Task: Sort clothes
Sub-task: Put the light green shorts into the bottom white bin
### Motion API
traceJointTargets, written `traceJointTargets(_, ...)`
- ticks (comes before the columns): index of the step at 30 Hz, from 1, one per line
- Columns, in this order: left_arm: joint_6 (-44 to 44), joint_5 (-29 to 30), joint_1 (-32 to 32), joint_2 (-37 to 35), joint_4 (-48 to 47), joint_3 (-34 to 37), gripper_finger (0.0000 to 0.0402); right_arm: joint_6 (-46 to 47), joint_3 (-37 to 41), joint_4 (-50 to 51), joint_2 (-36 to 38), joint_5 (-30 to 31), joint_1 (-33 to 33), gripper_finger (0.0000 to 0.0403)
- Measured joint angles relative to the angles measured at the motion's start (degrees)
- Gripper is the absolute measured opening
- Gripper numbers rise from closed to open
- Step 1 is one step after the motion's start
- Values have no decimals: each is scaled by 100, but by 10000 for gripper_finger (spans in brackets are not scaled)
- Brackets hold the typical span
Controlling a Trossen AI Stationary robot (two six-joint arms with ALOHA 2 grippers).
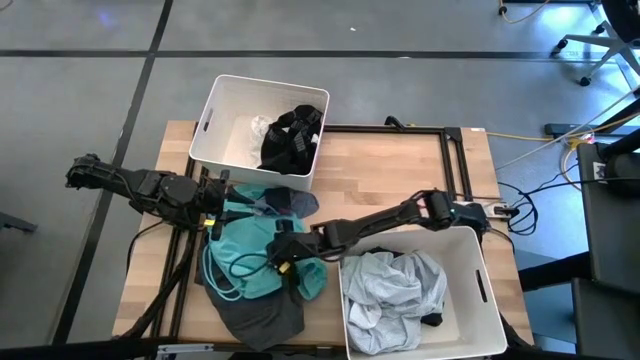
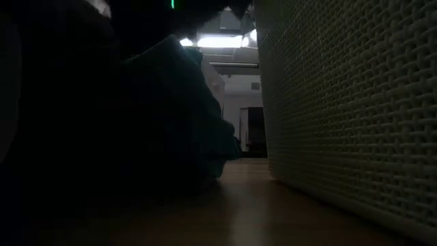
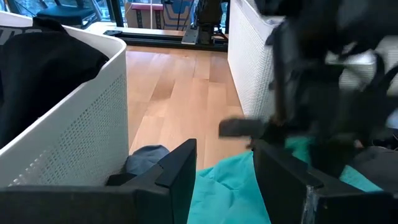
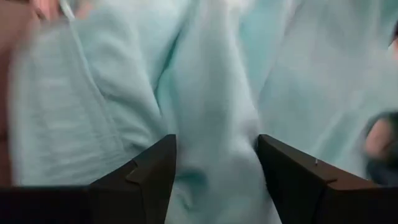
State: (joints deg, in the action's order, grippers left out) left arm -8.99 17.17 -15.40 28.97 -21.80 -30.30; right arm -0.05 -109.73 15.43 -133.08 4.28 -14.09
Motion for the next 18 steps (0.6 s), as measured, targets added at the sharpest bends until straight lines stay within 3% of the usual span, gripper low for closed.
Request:
traceJointTargets(7, -1, 0, 0, 0, 11, 0, 147, -5, -28, 181, -258, -25, 114, 224)
traceJointTargets(10, -2, 0, 2, 0, 16, 0, 147, -66, -26, 176, -262, 10, 110, 206)
traceJointTargets(13, -2, 0, 1, 0, 17, 0, 147, -176, -24, 168, -265, 13, 110, 156)
traceJointTargets(18, -2, 0, 1, 0, 17, 0, 147, -236, -20, 234, -269, 24, 145, 29)
